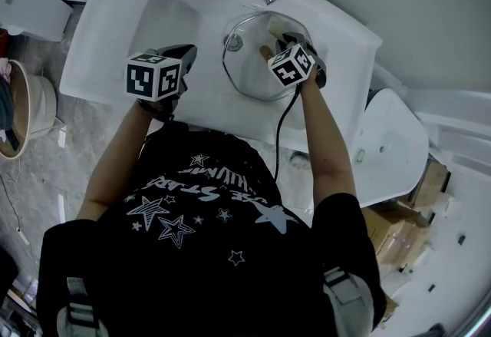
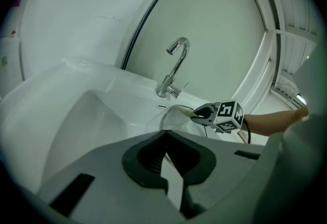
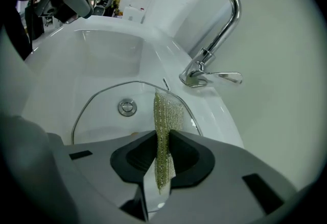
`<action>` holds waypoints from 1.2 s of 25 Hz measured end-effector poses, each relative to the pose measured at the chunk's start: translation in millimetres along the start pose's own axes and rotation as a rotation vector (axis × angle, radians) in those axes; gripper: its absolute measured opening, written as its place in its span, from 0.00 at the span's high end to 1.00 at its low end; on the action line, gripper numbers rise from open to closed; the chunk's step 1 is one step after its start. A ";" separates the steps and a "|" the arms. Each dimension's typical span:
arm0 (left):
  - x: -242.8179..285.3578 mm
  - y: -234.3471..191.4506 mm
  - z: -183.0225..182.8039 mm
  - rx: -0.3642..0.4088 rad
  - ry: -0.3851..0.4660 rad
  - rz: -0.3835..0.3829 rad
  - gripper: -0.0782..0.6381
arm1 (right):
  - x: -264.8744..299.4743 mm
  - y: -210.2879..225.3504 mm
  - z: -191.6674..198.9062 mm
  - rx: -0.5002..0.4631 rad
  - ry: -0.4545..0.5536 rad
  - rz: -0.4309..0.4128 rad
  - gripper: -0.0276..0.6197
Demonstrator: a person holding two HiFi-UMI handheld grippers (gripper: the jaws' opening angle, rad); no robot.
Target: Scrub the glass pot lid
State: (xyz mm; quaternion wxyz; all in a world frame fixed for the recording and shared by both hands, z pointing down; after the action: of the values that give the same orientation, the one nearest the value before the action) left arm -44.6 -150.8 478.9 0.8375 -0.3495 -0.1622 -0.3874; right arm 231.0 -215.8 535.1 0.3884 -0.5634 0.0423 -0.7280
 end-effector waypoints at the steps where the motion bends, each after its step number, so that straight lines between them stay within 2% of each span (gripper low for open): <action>1: 0.7 0.8 0.8 -0.001 -0.002 -0.001 0.88 | -0.9 -3.8 0.5 0.006 0.006 -0.018 0.85; 13: 10.4 10.9 8.9 -0.010 -0.023 -0.004 0.88 | -5.5 -70.7 21.9 -0.009 0.039 -0.280 0.85; 20: 14.8 16.2 12.8 -0.006 -0.041 0.000 0.88 | -9.0 -87.9 29.5 0.018 0.041 -0.355 0.85; 30: 15.5 16.9 25.1 -0.023 -0.067 0.003 0.88 | -13.8 -123.7 38.4 0.006 0.027 -0.494 0.84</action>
State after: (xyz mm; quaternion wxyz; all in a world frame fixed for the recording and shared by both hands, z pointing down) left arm -21.6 -133.5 497.3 0.8281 -0.3723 -0.1850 -0.3761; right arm 200.6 -106.9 599.9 0.1996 -0.5459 -0.0937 -0.8083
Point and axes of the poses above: the fingertips, and each gripper's own axes: x forward along the fingers, y to its right, z out of its underside, the point moved 6 cm from there along -x, backward along the fingers, and after that the axes turned 2 degrees about y, right-handed, at the moved point
